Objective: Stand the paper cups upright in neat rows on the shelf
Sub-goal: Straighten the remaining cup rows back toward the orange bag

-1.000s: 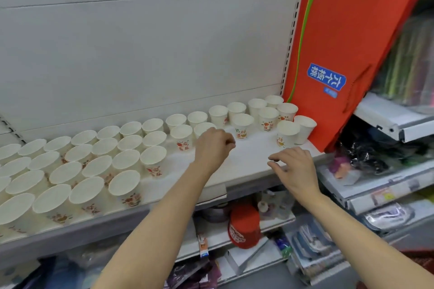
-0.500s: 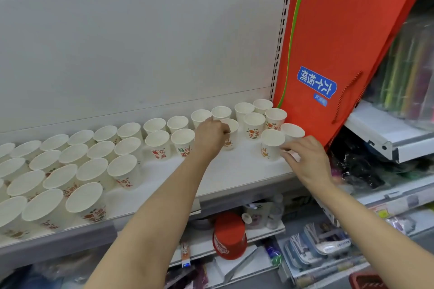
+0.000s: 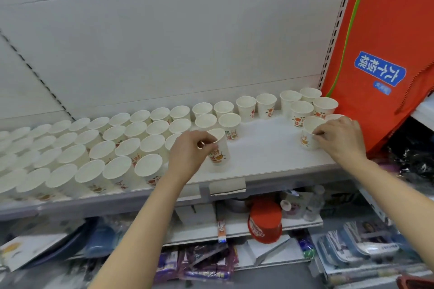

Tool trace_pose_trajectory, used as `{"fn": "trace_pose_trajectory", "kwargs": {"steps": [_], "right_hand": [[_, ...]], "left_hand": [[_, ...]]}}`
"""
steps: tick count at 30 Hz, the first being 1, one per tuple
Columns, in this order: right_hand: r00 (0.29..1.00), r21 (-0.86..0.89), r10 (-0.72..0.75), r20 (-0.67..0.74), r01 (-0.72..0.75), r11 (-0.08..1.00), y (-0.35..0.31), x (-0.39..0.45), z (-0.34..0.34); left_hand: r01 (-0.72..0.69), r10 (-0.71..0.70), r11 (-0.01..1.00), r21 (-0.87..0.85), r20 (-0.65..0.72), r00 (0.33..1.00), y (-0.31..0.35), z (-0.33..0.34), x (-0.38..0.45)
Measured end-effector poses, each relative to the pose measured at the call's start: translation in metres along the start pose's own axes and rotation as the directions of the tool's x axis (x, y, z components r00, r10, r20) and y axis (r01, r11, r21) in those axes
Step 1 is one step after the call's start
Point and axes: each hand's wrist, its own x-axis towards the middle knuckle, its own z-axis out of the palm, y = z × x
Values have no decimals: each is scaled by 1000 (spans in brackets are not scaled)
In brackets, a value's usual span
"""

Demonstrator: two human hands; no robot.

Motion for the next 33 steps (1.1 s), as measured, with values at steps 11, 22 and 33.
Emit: {"fn": "trace_pose_trajectory", "kwargs": {"steps": [11,22,33], "right_hand": [[980,418,-172,-98,197,887,-126,-31,10],[955,414,-264,-134,296,861,-194,-38,16],[870,351,-452,-198,493,796,-214,-14,32]], "left_hand": [[33,-39,974,222,21,999,-59,-51,-37],[-107,96,909,404,49,994,-79,-48,-49],[-329,306,857,397,122,944,-29,-27,9]]}}
